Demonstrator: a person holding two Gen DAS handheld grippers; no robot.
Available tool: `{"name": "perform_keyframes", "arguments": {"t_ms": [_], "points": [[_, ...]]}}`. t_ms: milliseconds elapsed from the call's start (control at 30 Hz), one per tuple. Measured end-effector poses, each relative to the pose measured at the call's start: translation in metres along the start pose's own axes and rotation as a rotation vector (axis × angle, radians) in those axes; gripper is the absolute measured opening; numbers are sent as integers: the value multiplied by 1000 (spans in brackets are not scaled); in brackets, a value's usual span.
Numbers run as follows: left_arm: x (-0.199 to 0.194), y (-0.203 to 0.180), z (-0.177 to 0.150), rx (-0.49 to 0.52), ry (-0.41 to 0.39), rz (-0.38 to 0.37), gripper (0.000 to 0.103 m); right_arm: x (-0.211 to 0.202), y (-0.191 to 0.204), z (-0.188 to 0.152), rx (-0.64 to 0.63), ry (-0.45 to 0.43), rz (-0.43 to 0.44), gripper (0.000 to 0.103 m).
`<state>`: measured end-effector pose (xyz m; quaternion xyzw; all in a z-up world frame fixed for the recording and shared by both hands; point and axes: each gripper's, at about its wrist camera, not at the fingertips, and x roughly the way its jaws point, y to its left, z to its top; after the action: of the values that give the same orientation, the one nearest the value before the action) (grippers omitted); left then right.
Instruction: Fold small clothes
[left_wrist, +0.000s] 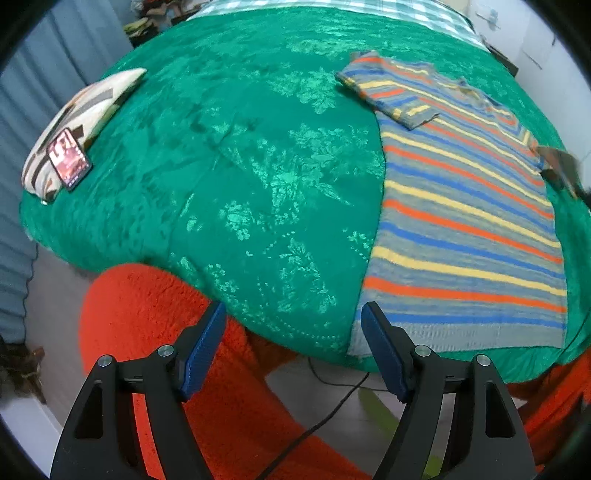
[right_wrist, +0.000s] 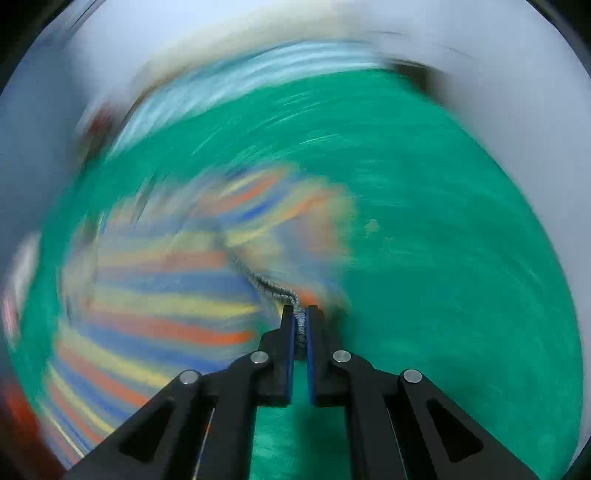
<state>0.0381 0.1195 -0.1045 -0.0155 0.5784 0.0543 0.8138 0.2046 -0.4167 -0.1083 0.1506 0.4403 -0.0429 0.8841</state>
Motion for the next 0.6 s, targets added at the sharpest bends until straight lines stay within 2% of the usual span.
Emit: {"name": "perform_keyframes", "arguments": {"t_ms": [67,133,167,233,367,433,467,500,533,600], "points": [[3,-6,4,9,1,-15,77,-23,-80,-5,270,-37,-65,5],[4,-16,8,27,3,-32,77,-29,-127,-19,398,-17,-93,5],[4,-24,10,43,2,-41,77,-29,-138,-23,426,-9,-93,5],[0,-37,12,71,-7,-50,77,-25,-155,-33,486,11,-42,5],[-11,-55,9,125,-34,-57,77,-18,-156,-36,546,5,28,10],[-12,-56,7,134,-31,-51,77,-16,-155,-41,591,-18,88,31],[-10,-55,5,133,-24,-45,77,-14,-153,-46,599,-27,106,31],[-7,-54,3,130,-15,-43,77,-13,-151,-46,591,-24,98,28],[-4,-52,2,125,-5,-42,77,-12,-149,-45,562,-8,69,7],[1,-49,1,112,13,-39,77,-5,-142,-37,481,15,-35,2]]}}
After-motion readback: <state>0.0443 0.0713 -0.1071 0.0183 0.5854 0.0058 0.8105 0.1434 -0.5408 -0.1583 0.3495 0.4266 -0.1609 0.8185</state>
